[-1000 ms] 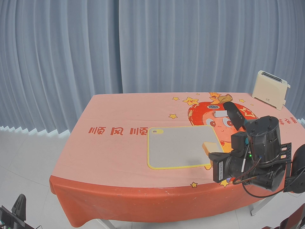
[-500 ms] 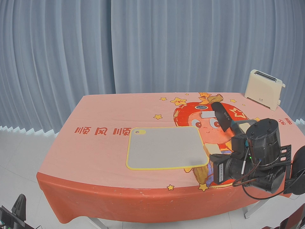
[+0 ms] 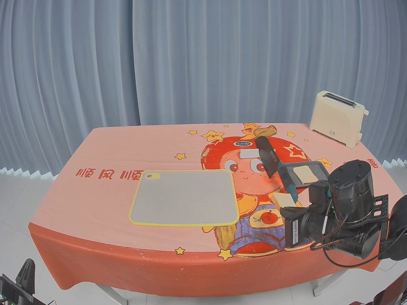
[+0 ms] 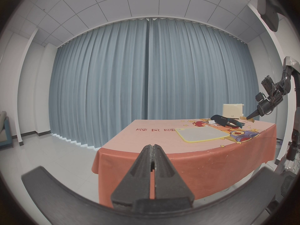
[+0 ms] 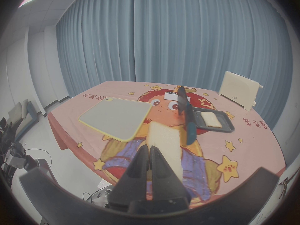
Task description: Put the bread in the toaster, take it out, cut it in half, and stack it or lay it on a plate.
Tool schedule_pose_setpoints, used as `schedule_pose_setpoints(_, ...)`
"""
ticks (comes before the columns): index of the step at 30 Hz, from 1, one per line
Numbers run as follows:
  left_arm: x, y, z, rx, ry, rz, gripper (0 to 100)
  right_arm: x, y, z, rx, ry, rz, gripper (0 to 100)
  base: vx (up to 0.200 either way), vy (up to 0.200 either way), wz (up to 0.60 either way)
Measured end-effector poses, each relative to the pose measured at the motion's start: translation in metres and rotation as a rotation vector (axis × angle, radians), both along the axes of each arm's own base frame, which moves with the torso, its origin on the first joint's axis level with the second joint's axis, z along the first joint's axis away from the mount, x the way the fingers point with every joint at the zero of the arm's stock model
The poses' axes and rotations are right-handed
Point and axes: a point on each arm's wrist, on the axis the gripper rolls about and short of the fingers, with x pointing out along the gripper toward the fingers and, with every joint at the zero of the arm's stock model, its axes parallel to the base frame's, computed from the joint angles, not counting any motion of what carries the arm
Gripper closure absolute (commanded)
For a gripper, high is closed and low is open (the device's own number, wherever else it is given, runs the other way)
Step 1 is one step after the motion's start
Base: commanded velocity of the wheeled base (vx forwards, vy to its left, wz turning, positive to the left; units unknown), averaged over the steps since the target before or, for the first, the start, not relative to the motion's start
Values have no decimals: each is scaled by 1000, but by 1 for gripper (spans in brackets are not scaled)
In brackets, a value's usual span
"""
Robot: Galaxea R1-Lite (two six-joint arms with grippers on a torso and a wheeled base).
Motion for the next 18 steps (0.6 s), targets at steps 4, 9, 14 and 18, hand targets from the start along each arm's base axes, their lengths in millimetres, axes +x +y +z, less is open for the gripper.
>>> schedule_pose_setpoints(4, 0, 0, 0, 0, 0, 0, 100, 0, 0, 0, 0, 0, 0, 100, 0, 0, 0)
schedule_pose_setpoints(9, 0, 0, 0, 0, 0, -1, 100, 0, 0, -1, -2, 2, 2, 100, 0, 0, 0)
schedule_pose_setpoints(14, 0, 0, 0, 0, 0, -2, 100, 0, 0, -1, -11, -6, -12, 100, 0, 0, 0)
schedule_pose_setpoints(18, 0, 0, 0, 0, 0, -2, 100, 0, 0, -1, -17, -9, -20, 100, 0, 0, 0)
